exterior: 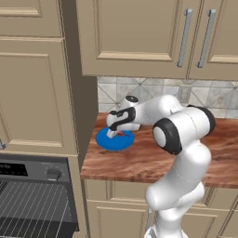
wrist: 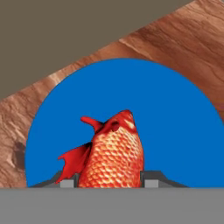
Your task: Take the fish from the oven and place it on the plate on the counter.
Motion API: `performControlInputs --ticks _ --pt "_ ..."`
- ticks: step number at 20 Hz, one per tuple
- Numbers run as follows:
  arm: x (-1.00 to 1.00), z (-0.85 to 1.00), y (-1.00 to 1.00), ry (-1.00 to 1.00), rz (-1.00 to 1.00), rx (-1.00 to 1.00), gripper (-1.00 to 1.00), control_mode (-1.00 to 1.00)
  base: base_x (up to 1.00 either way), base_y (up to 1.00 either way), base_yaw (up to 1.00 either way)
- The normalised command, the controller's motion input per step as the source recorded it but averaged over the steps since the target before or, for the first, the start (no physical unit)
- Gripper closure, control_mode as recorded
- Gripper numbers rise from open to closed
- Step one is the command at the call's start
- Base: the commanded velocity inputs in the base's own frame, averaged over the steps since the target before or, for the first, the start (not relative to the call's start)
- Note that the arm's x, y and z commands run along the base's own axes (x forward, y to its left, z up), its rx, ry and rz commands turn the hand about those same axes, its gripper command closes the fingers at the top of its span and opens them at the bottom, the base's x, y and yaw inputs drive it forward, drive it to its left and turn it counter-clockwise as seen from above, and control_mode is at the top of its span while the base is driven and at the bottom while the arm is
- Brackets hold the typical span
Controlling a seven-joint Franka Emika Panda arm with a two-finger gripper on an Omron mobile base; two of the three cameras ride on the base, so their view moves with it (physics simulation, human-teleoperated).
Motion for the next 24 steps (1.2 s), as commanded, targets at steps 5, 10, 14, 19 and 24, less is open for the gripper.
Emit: performControlInputs --ticks 5,10,14,19,24 --pt "0.29 -0.14 -0.03 0.00 0.00 0.00 1.00 -1.00 0.00 0.00 0.00" --pt "0.10 -0.22 0.00 0.00 0.00 0.00 1.00 -1.00 0.00 0.00 0.00" --pt "0.00 -0.21 0.00 0.00 0.00 0.00 1.00 -1.00 0.00 0.00 0.00" --pt "0.00 -0.19 0.00 0.00 0.00 0.00 1.00 -1.00 0.00 0.00 0.00" --pt "0.00 -0.06 0.00 0.00 0.00 0.00 1.00 -1.00 0.00 0.00 0.00"
